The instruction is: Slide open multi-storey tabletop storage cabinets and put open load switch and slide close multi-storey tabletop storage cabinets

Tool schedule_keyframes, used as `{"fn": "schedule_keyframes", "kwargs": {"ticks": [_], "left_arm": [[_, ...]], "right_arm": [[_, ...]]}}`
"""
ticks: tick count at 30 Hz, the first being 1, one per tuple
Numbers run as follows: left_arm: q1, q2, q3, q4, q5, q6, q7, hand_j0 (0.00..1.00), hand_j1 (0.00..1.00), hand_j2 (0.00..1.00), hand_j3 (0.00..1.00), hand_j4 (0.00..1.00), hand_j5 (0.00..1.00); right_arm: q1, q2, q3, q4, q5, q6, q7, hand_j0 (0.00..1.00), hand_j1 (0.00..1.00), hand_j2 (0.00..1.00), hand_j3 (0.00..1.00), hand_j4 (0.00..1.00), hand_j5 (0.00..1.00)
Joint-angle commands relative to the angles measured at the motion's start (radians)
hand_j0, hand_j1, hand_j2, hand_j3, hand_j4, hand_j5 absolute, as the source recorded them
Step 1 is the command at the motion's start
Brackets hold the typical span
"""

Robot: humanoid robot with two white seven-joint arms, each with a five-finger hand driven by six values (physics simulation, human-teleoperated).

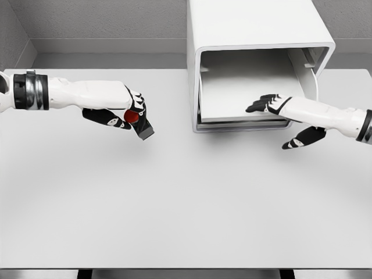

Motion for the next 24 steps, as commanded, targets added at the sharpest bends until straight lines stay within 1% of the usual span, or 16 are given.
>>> {"fn": "schedule_keyframes", "kwargs": {"ticks": [1,5,7,9,11,14,16,19,23,24], "left_arm": [[0.000,0.001,0.004,0.000,0.007,0.003,0.001,0.42,0.42,0.42,0.42,0.42,0.42],[0.000,0.001,0.007,0.000,0.007,0.003,0.001,0.42,0.42,0.42,0.42,0.42,0.42],[0.000,0.001,0.007,0.000,0.007,0.003,0.002,0.42,0.42,0.42,0.42,0.42,0.42],[0.000,0.001,0.009,-0.002,0.007,0.003,0.002,0.42,0.42,0.42,0.42,0.42,0.42],[-0.002,0.001,0.009,-0.005,0.007,0.003,0.002,0.42,0.42,0.42,0.42,0.42,0.42],[-0.005,0.001,0.009,-0.009,0.007,0.003,0.002,0.42,0.42,0.42,0.42,0.42,0.42],[-0.006,0.001,0.009,-0.009,0.007,0.003,0.002,0.42,0.42,0.42,0.42,0.42,0.42],[-0.011,0.001,0.010,-0.018,0.007,0.003,0.002,0.42,0.42,0.42,0.42,0.42,0.42],[-0.021,-0.001,0.010,-0.035,0.007,0.003,0.002,0.42,0.42,0.42,0.42,0.42,0.42],[-0.034,0.001,0.010,-0.045,0.007,0.003,0.002,0.42,0.42,0.42,0.42,0.42,0.42]], "right_arm": [[0.000,-0.003,0.000,0.000,-0.002,0.002,0.010,1.00,1.00,1.00,1.00,1.00,1.00],[0.009,-0.006,-0.001,-0.005,-0.002,0.002,0.010,1.00,1.00,1.00,1.00,1.00,1.00],[0.025,-0.038,-0.004,-0.043,-0.002,0.002,0.007,1.00,1.00,1.00,1.00,1.00,1.00],[0.032,-0.053,-0.006,-0.055,-0.002,0.002,0.002,1.00,1.00,1.00,1.00,1.00,1.00],[0.044,-0.081,-0.006,-0.084,-0.004,0.002,-0.002,1.00,1.00,1.00,1.00,1.00,1.00],[0.060,-0.095,-0.007,-0.092,-0.004,0.002,-0.002,1.00,1.00,1.00,1.00,1.00,1.00],[0.066,-0.113,-0.011,-0.118,-0.004,0.002,-0.002,1.00,1.00,1.00,1.00,1.00,1.00],[0.075,-0.125,-0.014,-0.129,-0.004,0.002,-0.004,1.00,1.00,1.00,1.00,1.00,1.00],[0.080,-0.164,-0.015,-0.144,-0.005,0.002,-0.007,1.00,1.00,1.00,1.00,1.00,1.00],[0.080,-0.167,-0.017,-0.152,-0.007,0.002,-0.007,1.00,1.00,1.00,1.00,1.00,1.00]]}}
